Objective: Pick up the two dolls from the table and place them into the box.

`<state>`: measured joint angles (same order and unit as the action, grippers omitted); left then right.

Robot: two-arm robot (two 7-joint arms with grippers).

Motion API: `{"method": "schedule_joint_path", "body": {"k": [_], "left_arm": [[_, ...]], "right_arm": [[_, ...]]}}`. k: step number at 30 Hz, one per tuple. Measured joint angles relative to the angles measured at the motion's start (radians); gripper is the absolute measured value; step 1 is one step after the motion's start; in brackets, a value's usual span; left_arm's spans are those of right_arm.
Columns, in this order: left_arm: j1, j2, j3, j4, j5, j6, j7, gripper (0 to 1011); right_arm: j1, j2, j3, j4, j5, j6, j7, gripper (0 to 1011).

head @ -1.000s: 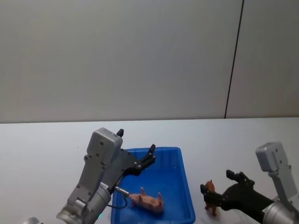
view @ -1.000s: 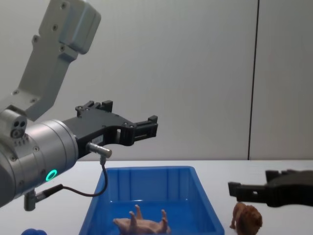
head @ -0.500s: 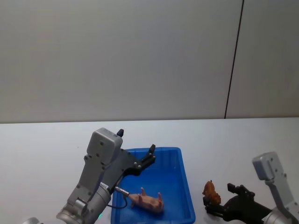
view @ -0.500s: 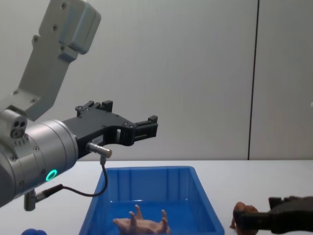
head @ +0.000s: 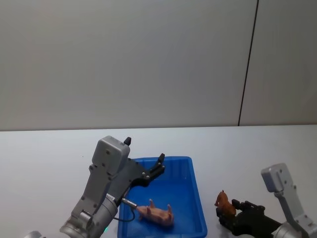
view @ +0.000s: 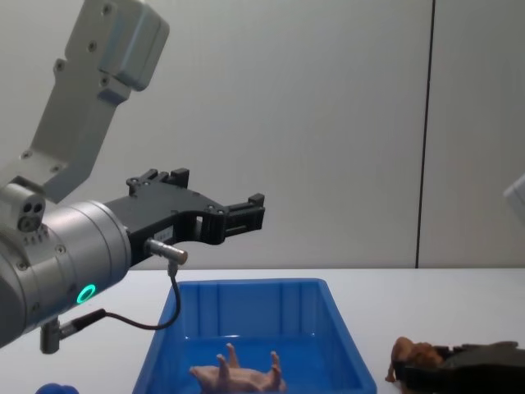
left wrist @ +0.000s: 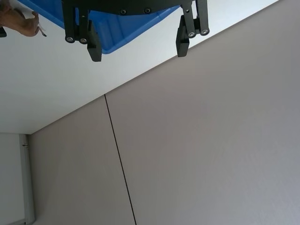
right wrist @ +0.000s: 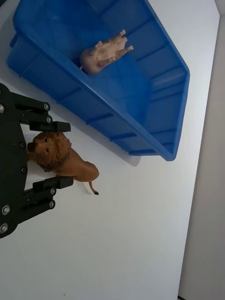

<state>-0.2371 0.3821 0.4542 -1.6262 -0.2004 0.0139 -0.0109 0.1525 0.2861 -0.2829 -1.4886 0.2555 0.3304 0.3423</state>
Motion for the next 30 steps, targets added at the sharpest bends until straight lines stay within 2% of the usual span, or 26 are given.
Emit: {"method": "schedule_joint_path", "body": {"k": [3,7,20,30], "left_arm": [[0.000,0.000,0.000,0.000,0.000,0.000,0.000,1001],[0.000,0.000,0.000,0.000,0.000,0.000,0.000,1001],[0.000,0.000,0.000,0.000,0.000,0.000,0.000,1002],[0.000,0.000,0.000,0.000,0.000,0.000,0.000,1001]], "right_arm": [[0.003,-0.003,-0.001,0.004,0.000,-0.010,-0.005,486],[0.003,-0.004,-0.002,0.004,-0.005,-0.026,-0.015,420],[-0.004,0.000,-0.003,-0.067,-0.026,-0.105,-0.041,420],[0.017,-0.015,-0.013,-0.132,-0.020,-0.117,0.010,420]]}}
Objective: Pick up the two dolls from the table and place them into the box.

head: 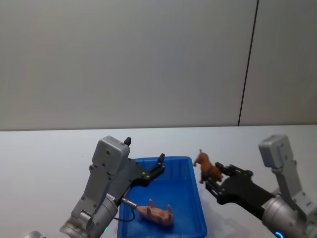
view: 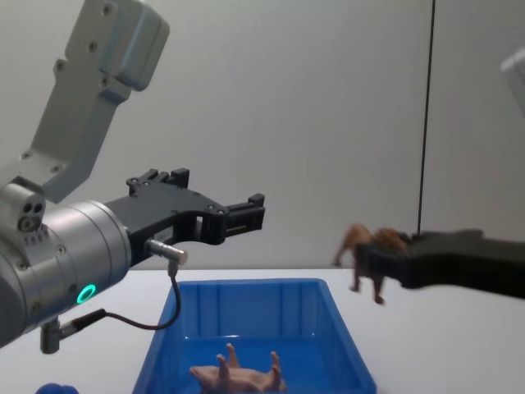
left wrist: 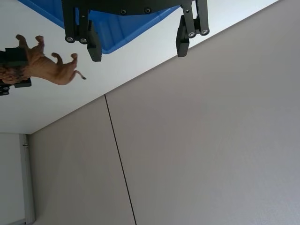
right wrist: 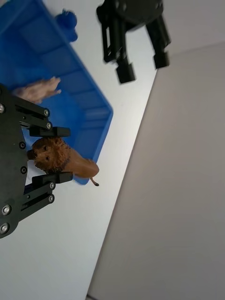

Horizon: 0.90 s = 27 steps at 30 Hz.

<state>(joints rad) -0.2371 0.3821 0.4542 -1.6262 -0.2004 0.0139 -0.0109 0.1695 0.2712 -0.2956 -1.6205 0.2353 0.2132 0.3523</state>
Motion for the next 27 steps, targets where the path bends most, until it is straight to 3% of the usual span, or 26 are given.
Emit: {"method": "schedule_joint_path", "body": {"k": [8,17,27], "left_arm": [[0.000,0.000,0.000,0.000,0.000,0.000,0.000,1002],[0.000,0.000,0.000,0.000,0.000,0.000,0.000,1001],[0.000,0.000,0.000,0.000,0.000,0.000,0.000,1001]], "right_arm": [[0.042,-0.042,-0.024,0.004,0.010,0.050,0.047,426],[0.079,-0.081,-0.047,0.057,0.008,0.094,0.062,691],[0.075,-0.066,-0.033,0.052,0.038,0.116,0.058,976]]}}
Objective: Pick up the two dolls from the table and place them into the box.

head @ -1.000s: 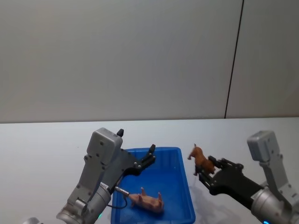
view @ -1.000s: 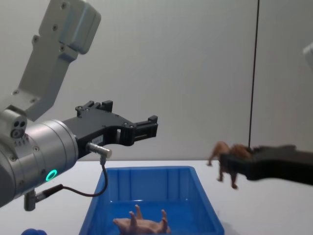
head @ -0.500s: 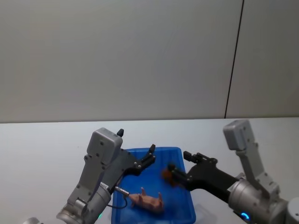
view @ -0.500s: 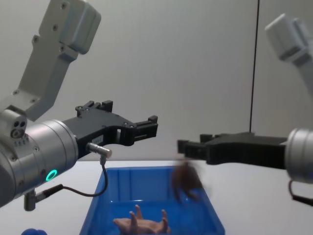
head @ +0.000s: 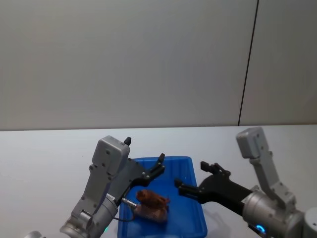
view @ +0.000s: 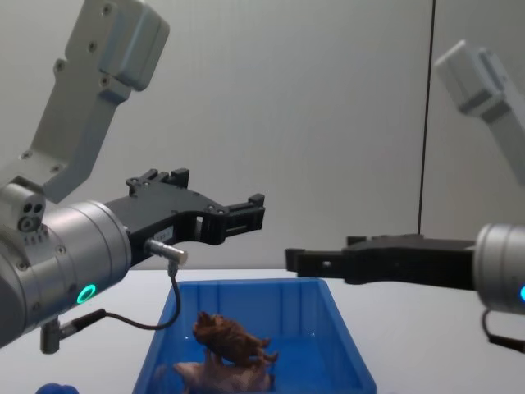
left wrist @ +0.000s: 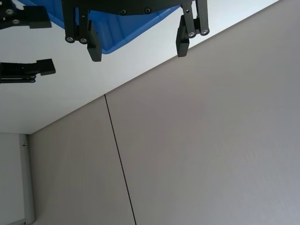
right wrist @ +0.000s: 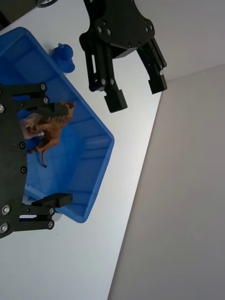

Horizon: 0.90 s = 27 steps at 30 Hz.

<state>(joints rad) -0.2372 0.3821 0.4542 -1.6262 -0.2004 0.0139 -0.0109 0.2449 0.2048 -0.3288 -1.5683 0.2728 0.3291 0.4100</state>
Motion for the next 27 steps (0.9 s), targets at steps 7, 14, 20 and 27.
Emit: {"method": "schedule_joint_path", "body": {"k": [7,14,20,27], "left_arm": [[0.000,0.000,0.000,0.000,0.000,0.000,0.000,1001],[0.000,0.000,0.000,0.000,0.000,0.000,0.000,1001],[0.001,0.000,0.000,0.000,0.001,0.000,0.000,1001],[0.014,0.011,-0.005,-0.017,0.005,0.022,0.021,1001]], "right_arm": [[-0.038,0.050,0.029,-0.033,0.021,-0.033,-0.001,1001],[-0.085,0.103,0.056,-0.066,0.040,-0.080,-0.005,1001],[-0.120,0.141,0.076,-0.090,0.053,-0.116,-0.009,1001],[-0.140,0.164,0.087,-0.103,0.061,-0.136,-0.012,1001]]}}
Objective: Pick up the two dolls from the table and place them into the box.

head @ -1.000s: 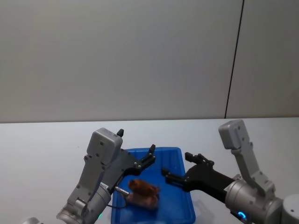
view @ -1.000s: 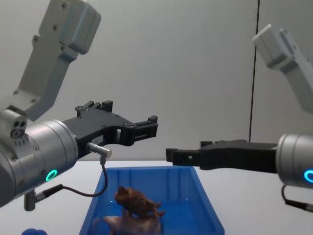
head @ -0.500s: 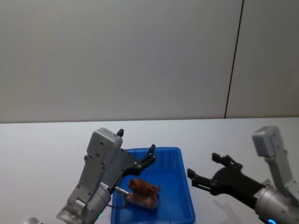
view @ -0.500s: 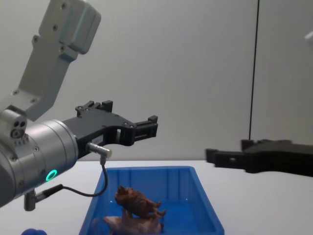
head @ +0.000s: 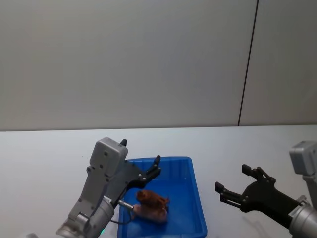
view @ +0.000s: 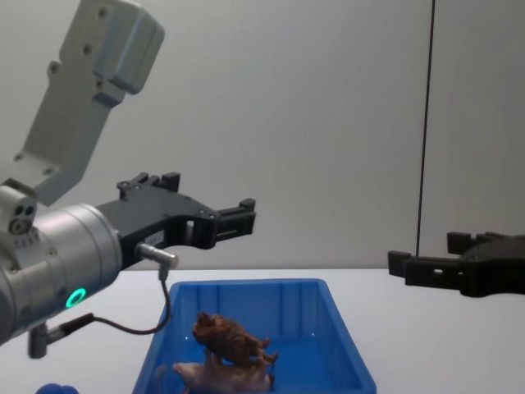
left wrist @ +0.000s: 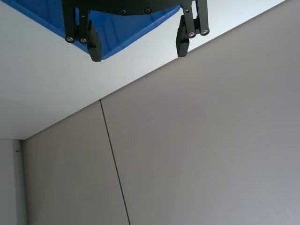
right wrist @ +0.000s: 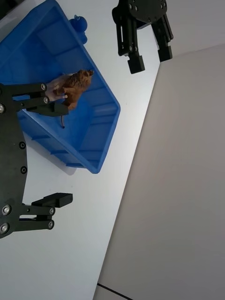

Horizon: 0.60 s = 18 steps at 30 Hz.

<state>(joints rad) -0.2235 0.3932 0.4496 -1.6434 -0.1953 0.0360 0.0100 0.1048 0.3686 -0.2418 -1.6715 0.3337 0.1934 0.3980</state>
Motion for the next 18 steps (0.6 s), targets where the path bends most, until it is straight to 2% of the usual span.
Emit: {"method": "schedule_joint_path", "body": {"k": [6,18], "left_arm": [[0.029,0.022,-0.007,-0.033,-0.003,0.035,0.038,1001],[0.129,0.080,-0.022,-0.110,-0.078,0.129,0.178,1001]], "right_arm": [[-0.010,0.010,0.005,-0.007,0.004,-0.009,-0.001,1001],[-0.021,0.023,0.012,-0.014,0.007,-0.021,-0.003,1001]]}}
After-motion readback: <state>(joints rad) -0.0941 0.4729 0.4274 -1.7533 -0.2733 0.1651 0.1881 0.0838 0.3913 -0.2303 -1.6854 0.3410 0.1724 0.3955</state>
